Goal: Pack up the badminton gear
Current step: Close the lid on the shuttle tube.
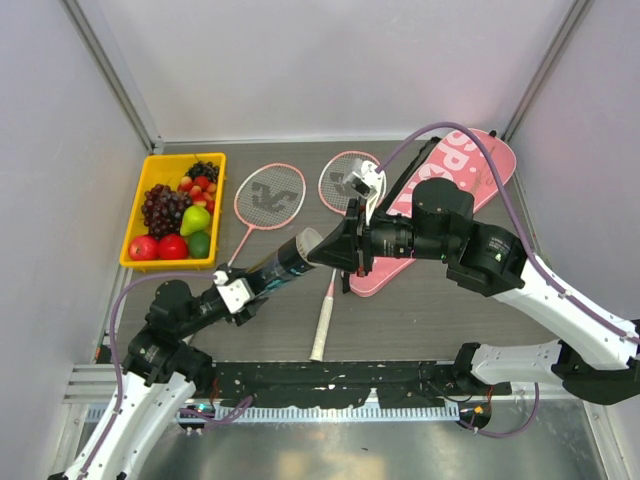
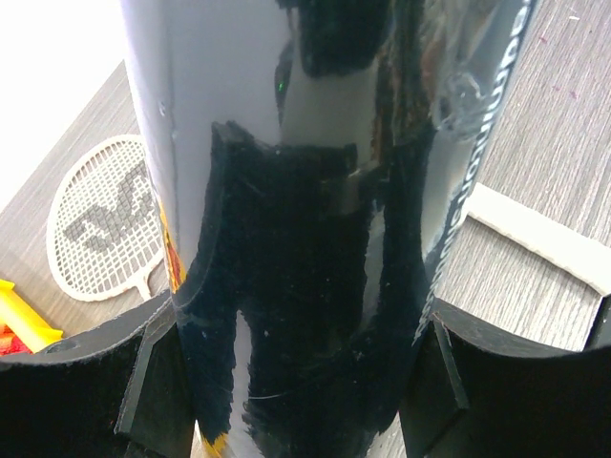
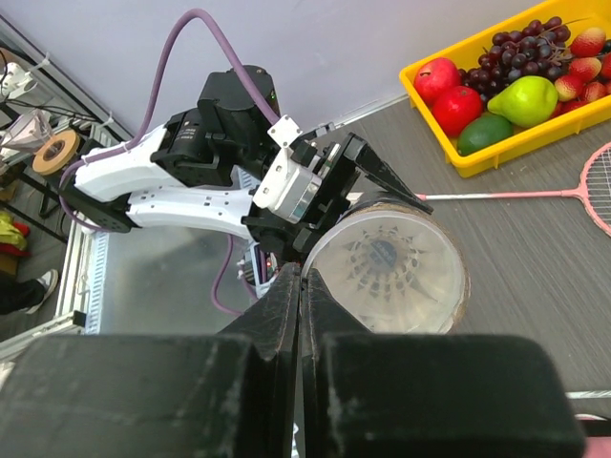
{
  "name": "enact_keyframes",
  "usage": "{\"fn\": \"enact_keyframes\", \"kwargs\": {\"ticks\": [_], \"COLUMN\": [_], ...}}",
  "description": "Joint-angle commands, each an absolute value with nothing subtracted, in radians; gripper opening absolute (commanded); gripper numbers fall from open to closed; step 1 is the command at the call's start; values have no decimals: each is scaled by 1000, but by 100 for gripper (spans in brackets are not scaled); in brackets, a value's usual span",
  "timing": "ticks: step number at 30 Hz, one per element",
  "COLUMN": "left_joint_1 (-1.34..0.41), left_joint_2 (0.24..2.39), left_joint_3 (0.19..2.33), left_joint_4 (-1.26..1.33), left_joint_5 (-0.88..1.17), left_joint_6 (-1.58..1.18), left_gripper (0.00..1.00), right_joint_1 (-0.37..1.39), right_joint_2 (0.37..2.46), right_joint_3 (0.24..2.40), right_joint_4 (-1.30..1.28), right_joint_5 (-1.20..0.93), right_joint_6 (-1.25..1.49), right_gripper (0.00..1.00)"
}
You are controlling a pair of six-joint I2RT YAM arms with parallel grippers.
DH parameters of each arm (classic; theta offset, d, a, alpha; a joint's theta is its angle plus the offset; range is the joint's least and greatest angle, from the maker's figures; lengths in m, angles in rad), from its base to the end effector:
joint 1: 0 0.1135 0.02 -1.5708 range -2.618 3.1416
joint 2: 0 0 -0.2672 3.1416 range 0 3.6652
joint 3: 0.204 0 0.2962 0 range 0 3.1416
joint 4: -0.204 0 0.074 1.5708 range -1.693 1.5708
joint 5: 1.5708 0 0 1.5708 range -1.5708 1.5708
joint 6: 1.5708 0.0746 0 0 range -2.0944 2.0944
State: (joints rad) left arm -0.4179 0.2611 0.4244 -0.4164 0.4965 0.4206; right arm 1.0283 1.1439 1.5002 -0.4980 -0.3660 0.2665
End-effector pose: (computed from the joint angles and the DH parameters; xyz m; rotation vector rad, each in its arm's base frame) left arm 0.1441 -0.1029 0.2539 1.0445 1.4848 -0.4497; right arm 0.1333 0.2728 0.4938 -0.9647 1.6091 1.2426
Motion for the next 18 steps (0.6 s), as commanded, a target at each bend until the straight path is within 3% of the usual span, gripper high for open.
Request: {"fn": "enact_keyframes", "kwargs": {"ticks": [1, 18], "left_joint_1": [-422, -422], "left_joint_2": [252, 230], "left_joint_3": [483, 472], "left_joint_4": [-377, -374], "left_joint_5": [477, 483], "left_joint_6": [446, 463], "left_gripper": [0, 0], "right_joint_1": [1037, 1040], "right_joint_2": [1134, 1150], "right_joint_3": [1519, 1471], "right_joint_4": [-480, -473], "right_joint_5": [-391, -390], "right_joint_6": [264, 273], "right_gripper": [5, 5]}}
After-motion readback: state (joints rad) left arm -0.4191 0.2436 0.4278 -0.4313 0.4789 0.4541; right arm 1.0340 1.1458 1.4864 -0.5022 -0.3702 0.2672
